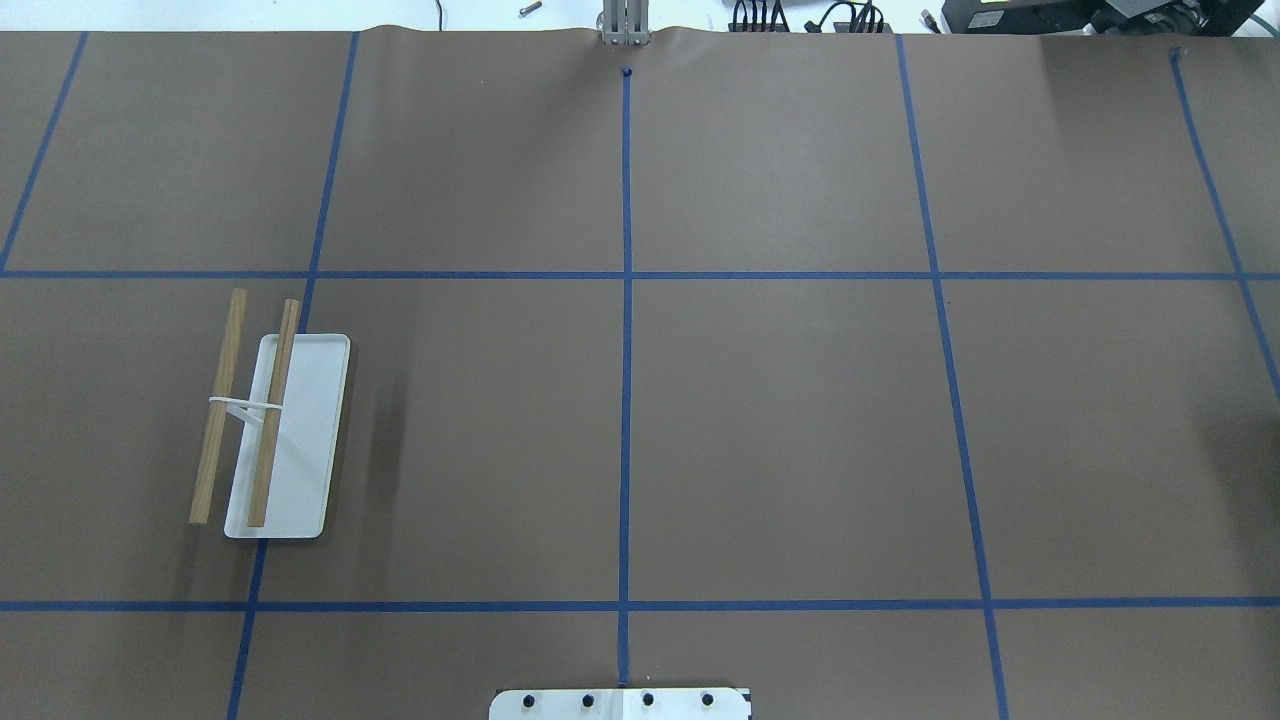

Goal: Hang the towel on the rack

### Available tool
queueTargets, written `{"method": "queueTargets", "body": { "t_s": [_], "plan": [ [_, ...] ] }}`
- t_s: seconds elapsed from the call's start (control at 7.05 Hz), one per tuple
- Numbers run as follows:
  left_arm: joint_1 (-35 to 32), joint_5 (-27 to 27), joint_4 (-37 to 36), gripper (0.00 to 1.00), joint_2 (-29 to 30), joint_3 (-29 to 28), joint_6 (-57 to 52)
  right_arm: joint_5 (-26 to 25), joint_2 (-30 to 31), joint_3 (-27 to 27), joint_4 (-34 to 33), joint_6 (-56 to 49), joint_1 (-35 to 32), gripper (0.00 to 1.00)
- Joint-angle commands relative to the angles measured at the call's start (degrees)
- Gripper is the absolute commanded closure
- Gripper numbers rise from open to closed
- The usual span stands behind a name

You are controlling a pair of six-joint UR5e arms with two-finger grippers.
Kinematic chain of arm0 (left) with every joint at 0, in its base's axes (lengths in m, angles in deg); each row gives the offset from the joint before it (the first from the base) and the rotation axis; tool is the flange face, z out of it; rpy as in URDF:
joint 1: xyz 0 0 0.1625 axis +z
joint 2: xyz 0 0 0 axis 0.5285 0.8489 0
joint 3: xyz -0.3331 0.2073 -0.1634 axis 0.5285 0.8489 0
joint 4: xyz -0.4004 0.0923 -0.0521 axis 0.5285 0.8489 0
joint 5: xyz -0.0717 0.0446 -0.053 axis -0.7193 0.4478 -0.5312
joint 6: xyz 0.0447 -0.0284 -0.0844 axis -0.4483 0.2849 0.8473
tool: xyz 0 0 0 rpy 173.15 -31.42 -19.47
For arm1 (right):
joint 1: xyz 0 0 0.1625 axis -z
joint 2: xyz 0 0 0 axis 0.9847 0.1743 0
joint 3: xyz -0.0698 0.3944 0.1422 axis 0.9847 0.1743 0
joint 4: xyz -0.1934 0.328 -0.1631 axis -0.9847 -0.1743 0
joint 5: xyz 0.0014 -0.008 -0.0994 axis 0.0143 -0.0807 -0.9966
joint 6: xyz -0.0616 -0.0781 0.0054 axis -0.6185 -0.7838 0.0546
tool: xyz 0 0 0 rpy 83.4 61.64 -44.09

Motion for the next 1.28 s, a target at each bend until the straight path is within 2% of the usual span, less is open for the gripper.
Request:
{"method": "queueTargets", "body": {
  "t_s": [0.0,0.14,0.28,0.43,0.57,0.85,0.99,1.13],
  "plan": [
    [0.00,0.00,-0.09,0.01,0.85,1.20,0.10,1.29,-4.98,-3.94,-0.13,0.37,-0.36,1.00],
    [0.00,-0.09,-0.09,0.01,3.29,1.20,3.49,1.64,-6.49,-4.38,0.04,2.11,-0.36,1.00],
    [0.09,-3.13,0.00,0.01,6.02,1.99,9.79,1.73,-8.33,-6.82,0.13,9.79,-0.36,1.00],
    [0.09,-9.78,0.09,0.01,8.13,2.08,17.60,3.04,-11.22,-8.42,0.05,15.69,0.25,1.00],
    [1.48,-13.58,2.35,0.01,9.02,2.26,25.94,5.14,-13.43,-9.65,0.31,16.01,1.22,1.00],
    [9.27,-13.36,15.14,0.01,9.82,1.56,50.34,5.86,-19.49,-11.76,0.13,16.28,4.98,1.00],
    [12.71,-9.79,17.03,0.00,12.87,1.90,60.64,5.08,-20.64,-13.16,-0.04,16.63,7.53,1.00],
    [17.79,-6.10,17.05,0.00,16.03,1.82,69.01,1.85,-23.61,-13.79,0.04,16.46,10.16,1.00]
  ]
}}
